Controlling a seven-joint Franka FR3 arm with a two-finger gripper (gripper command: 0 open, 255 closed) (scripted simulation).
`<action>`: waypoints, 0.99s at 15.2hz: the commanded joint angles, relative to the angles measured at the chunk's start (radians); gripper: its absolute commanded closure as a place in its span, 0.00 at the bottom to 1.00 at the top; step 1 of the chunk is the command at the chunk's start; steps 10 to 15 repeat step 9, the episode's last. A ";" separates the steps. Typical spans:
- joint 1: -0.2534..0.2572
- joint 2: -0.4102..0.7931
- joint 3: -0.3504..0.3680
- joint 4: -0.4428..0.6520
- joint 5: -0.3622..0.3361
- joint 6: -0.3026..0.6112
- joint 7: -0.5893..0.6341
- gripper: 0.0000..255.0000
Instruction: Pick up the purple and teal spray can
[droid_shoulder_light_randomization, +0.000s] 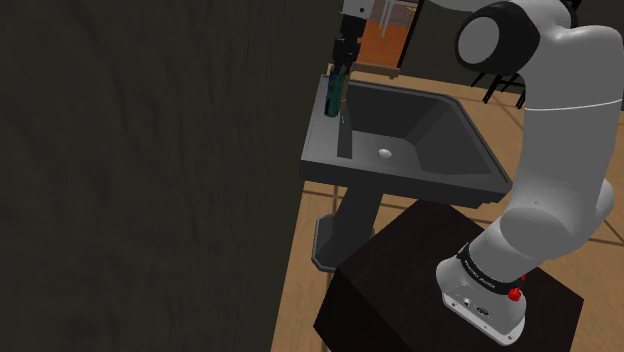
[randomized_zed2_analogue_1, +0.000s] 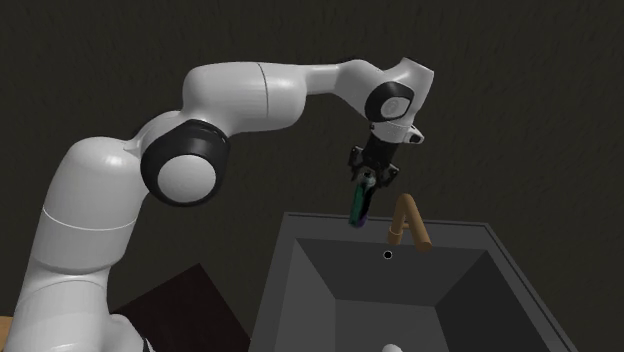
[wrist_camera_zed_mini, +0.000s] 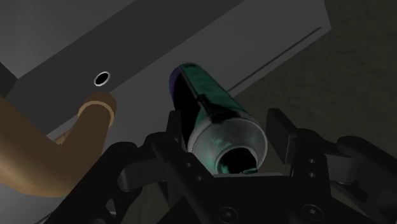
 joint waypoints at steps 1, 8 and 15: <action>-0.003 0.006 0.001 0.040 0.000 -0.033 0.006 1.00; -0.014 0.039 0.004 0.177 0.004 -0.135 0.026 1.00; -0.014 0.038 0.004 0.177 0.004 -0.135 0.026 1.00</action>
